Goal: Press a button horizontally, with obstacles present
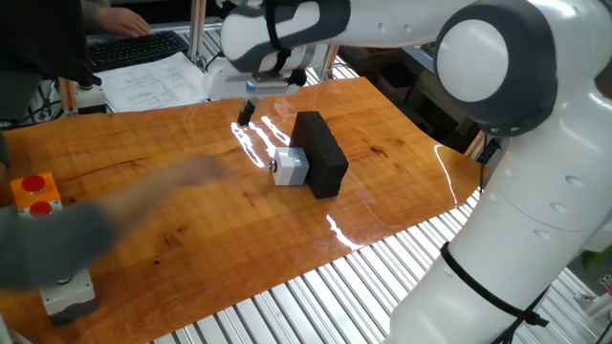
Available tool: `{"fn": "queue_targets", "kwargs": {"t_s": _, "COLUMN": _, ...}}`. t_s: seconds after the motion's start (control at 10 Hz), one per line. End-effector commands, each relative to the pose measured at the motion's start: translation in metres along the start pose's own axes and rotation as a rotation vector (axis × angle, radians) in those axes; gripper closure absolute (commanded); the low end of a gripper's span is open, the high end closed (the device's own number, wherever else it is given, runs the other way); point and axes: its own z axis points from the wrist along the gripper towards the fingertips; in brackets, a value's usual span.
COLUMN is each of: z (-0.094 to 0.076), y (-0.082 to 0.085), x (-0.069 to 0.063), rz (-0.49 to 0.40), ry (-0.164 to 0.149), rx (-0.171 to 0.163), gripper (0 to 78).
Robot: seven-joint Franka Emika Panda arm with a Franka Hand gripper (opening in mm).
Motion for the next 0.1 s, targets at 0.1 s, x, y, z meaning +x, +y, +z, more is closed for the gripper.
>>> {"fn": "queue_targets", "kwargs": {"t_s": 0.1, "z": -0.0101, "y": -0.0053, "x": -0.0089, "rz": -0.013, "ry": -0.003, "rx": -0.004, "gripper": 77.6}}
